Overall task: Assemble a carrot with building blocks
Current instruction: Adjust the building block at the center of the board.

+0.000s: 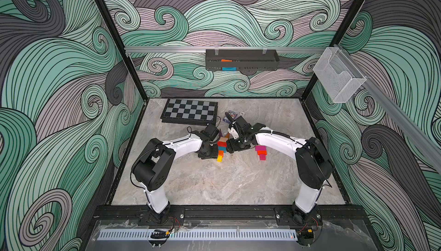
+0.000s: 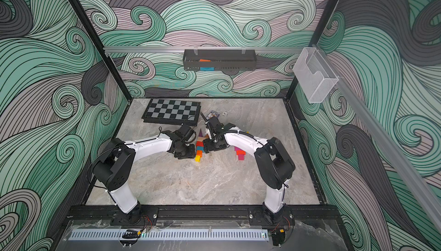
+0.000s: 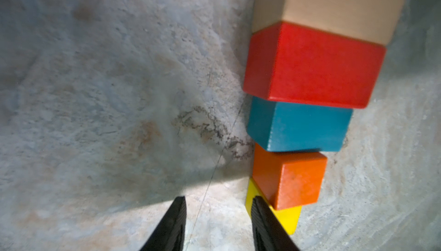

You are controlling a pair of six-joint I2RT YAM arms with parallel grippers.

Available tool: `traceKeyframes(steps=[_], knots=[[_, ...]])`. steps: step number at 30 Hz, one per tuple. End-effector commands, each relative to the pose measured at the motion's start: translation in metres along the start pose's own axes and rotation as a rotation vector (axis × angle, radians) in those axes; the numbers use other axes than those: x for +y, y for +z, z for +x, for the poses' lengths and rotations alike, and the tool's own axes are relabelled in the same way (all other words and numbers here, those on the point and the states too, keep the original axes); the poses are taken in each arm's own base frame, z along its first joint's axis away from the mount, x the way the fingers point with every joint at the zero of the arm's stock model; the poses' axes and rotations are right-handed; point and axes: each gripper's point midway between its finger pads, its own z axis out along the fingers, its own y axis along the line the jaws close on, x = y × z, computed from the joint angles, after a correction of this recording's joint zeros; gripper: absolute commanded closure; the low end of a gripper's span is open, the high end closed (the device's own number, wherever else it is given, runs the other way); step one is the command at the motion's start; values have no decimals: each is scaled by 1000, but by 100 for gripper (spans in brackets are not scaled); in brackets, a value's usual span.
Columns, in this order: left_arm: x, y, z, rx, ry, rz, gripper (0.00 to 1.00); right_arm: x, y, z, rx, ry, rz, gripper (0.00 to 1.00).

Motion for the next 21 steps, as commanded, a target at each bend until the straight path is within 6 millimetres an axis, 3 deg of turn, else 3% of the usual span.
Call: traceKeyframes(steps=[1,11,15,19,21], knots=[[-5,-3,-8,-16,11,-1,53,0,-2,4,8,6,6,28],[12,-26,-1,-55,-36,-21,53,0,-10,5,-8,-3,-1,26],[8,-28,13,-44,-54,6,53,1,-15,6,-10,-7,-5,17],[2,-24,27,-24,-52,17,53,1,-19,9,-9,-10,-10,2],[-1,-21,32,-18,-51,18,53,1,-20,11,-10,-11,-10,1]])
